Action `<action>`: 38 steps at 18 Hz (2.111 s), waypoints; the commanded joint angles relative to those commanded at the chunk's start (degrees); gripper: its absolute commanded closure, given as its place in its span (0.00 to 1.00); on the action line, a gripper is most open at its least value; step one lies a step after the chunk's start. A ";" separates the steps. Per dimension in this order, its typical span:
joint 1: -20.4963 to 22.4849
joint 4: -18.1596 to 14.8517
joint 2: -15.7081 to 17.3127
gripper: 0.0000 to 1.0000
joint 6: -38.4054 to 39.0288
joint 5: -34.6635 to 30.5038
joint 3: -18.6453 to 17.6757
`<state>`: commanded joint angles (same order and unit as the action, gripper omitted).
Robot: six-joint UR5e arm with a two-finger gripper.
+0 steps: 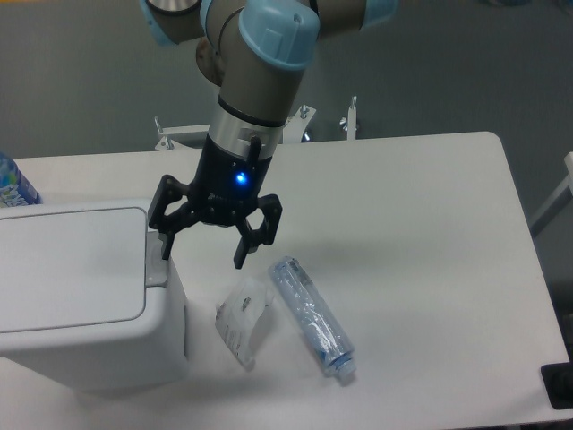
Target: Open the trash can
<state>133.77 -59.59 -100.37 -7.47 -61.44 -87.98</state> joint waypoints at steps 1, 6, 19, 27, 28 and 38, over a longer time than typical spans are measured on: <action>0.00 -0.09 0.00 0.00 0.00 0.00 0.00; 0.00 0.00 0.00 0.00 -0.09 0.00 -0.70; -1.23 3.16 -0.26 0.00 -0.09 -0.35 -2.81; -1.23 3.25 -0.35 0.00 -0.18 -1.58 -2.38; -1.23 3.25 -0.26 0.00 -0.18 -1.58 -1.94; 5.09 3.08 -0.09 0.00 -0.79 -11.84 6.94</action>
<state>138.86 -56.51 -100.46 -8.26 -73.27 -81.04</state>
